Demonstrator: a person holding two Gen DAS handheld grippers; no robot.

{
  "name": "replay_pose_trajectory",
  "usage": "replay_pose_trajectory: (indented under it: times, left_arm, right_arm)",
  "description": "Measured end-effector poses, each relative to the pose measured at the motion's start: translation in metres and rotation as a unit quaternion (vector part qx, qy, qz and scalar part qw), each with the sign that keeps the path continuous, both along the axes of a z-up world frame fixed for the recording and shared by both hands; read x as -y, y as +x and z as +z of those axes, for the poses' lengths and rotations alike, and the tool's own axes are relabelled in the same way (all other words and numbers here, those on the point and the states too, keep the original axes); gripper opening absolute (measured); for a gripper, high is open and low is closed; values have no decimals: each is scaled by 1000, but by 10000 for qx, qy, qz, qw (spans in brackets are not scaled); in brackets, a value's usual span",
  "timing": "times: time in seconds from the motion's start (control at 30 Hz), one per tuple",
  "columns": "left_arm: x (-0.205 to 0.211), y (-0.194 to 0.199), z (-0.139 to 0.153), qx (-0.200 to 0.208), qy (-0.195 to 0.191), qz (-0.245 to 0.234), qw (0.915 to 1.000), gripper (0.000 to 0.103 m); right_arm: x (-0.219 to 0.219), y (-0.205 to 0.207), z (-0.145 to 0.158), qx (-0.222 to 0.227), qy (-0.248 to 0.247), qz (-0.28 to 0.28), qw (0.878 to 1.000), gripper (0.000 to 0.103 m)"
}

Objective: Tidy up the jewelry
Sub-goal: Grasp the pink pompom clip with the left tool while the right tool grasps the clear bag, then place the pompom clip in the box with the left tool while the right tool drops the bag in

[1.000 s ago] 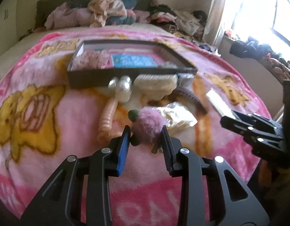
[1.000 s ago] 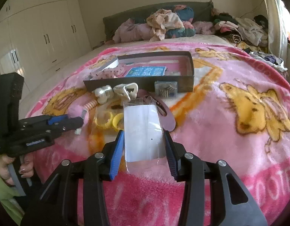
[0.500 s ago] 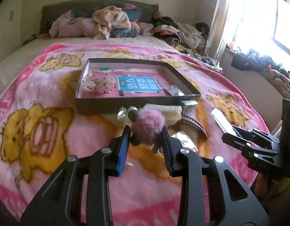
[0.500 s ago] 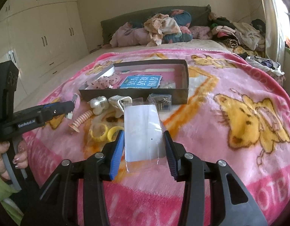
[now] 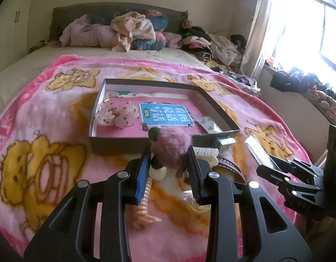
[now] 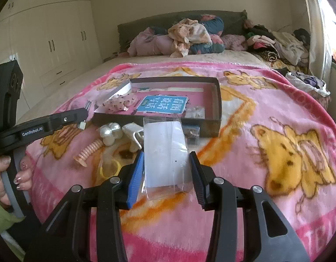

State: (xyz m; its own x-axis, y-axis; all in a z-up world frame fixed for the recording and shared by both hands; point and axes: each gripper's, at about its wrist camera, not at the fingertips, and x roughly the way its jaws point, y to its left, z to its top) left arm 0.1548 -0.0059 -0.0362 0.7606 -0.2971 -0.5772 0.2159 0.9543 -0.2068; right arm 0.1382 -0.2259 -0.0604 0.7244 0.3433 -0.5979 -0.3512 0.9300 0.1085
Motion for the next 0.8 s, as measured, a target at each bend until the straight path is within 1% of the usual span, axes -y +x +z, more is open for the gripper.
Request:
replay_pose_trajectory:
  times: [0.57, 0.8]
  left_arm:
    - [-2, 38, 14, 159, 5, 35, 9999, 25]
    - [-1, 56, 13, 131, 29, 13, 9999, 25]
  right_arm:
    - [-10, 42, 23, 260, -36, -29, 9997, 40]
    - [-11, 59, 24, 272, -81, -71, 9996, 40]
